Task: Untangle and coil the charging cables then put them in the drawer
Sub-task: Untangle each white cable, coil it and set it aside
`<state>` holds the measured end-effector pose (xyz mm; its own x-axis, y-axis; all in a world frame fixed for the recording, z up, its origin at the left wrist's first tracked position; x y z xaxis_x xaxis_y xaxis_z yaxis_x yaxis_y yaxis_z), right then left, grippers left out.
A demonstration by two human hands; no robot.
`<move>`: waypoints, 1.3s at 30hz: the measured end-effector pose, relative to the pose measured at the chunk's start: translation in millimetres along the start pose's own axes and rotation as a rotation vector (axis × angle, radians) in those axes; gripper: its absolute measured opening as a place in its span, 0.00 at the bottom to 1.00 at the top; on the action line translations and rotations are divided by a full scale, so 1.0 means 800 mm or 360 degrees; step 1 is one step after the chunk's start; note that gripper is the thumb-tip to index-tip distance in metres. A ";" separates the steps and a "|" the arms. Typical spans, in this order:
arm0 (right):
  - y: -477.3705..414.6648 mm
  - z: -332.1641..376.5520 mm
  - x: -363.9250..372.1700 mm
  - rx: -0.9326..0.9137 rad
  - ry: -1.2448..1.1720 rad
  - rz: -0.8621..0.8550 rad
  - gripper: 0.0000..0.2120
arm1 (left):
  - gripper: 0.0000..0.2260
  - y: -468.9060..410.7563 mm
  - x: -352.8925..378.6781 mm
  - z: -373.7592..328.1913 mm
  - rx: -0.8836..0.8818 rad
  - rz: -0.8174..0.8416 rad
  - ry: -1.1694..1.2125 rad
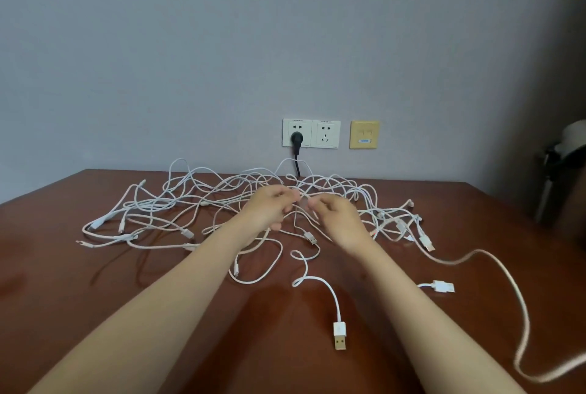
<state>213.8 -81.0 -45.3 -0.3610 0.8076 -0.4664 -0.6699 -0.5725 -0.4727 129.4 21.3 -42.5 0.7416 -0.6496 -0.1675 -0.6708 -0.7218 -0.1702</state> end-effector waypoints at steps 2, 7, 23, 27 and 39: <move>-0.006 -0.020 -0.001 0.0120 -0.0067 -0.0131 0.15 | 0.08 0.001 0.000 0.011 0.0061 0.0027 -0.0113; -0.009 -0.059 0.012 0.0331 0.0064 -0.0217 0.09 | 0.06 -0.002 0.014 0.046 0.0055 0.0081 -0.0279; -0.025 -0.098 -0.014 0.0538 -0.0069 -0.0679 0.12 | 0.07 0.001 0.011 0.066 0.0743 -0.0093 -0.1297; -0.030 -0.083 -0.007 0.0370 -0.0195 -0.0653 0.08 | 0.06 -0.002 0.012 0.049 0.0646 -0.0287 -0.0677; 0.003 -0.040 0.028 -0.0068 0.0379 0.0268 0.08 | 0.12 -0.010 0.014 0.047 -0.0274 -0.0421 0.1140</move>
<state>224.9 -69.0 -81.2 -0.2992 0.6477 -0.7007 -0.5836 -0.7052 -0.4026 142.3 28.7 -79.2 0.7419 -0.4041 0.5350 -0.5031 -0.8630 0.0457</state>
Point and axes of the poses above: each hand's wrist, its own y-axis away from the middle knuckle, its own x-axis out of the palm, z = x × y, the point moved 4 cm from there along -y, towards the middle knuckle, and after that the axes turned 11 degrees about -z, right-handed, at the moved point
